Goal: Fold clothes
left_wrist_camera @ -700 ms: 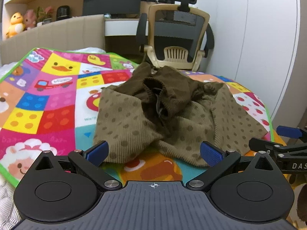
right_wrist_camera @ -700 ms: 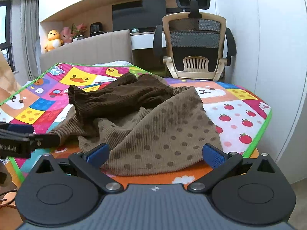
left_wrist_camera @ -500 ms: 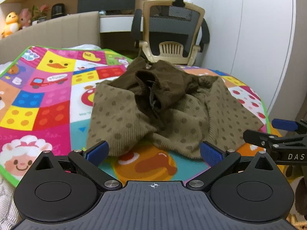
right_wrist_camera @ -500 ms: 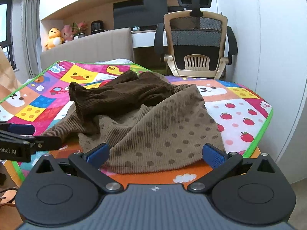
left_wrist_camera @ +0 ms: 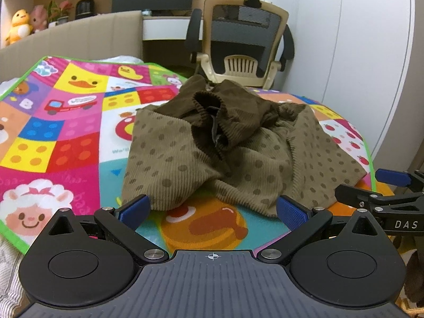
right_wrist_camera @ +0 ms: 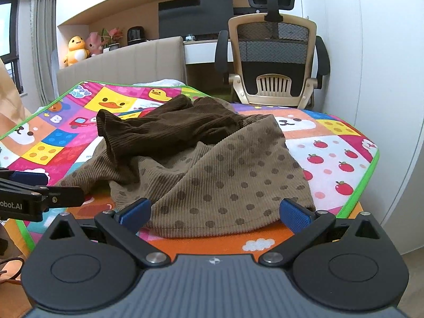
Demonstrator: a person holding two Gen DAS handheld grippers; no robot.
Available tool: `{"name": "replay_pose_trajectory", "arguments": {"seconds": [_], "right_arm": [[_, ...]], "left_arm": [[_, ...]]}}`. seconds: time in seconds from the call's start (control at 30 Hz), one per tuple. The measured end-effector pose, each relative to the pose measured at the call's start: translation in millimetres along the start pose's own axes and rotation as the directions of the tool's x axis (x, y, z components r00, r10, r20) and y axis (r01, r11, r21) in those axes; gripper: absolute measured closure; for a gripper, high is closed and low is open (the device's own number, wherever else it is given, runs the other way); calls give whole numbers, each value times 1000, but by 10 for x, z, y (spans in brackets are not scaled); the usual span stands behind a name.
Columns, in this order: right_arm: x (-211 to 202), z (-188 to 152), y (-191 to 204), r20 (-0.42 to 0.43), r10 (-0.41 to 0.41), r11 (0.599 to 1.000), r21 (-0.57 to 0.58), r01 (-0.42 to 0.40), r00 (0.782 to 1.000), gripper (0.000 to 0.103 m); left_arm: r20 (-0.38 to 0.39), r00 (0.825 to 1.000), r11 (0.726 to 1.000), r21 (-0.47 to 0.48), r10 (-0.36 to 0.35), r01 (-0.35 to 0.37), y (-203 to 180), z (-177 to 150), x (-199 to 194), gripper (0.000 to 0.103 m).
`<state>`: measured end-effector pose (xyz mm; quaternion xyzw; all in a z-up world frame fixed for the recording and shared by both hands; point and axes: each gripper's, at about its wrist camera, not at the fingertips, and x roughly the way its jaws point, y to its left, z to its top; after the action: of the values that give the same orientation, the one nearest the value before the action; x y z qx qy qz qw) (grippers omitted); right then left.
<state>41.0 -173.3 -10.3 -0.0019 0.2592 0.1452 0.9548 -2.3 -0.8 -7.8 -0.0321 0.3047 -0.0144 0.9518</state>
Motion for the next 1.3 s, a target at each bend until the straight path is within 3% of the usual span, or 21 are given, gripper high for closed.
{"name": "replay_pose_trajectory", "arguments": {"seconds": [1.3], "right_arm": [[25, 2, -3, -3, -3, 1000, -5, 3, 1000, 0]], "left_arm": [[-40, 999, 1000, -14, -1, 0, 34, -48, 40, 0]]}}
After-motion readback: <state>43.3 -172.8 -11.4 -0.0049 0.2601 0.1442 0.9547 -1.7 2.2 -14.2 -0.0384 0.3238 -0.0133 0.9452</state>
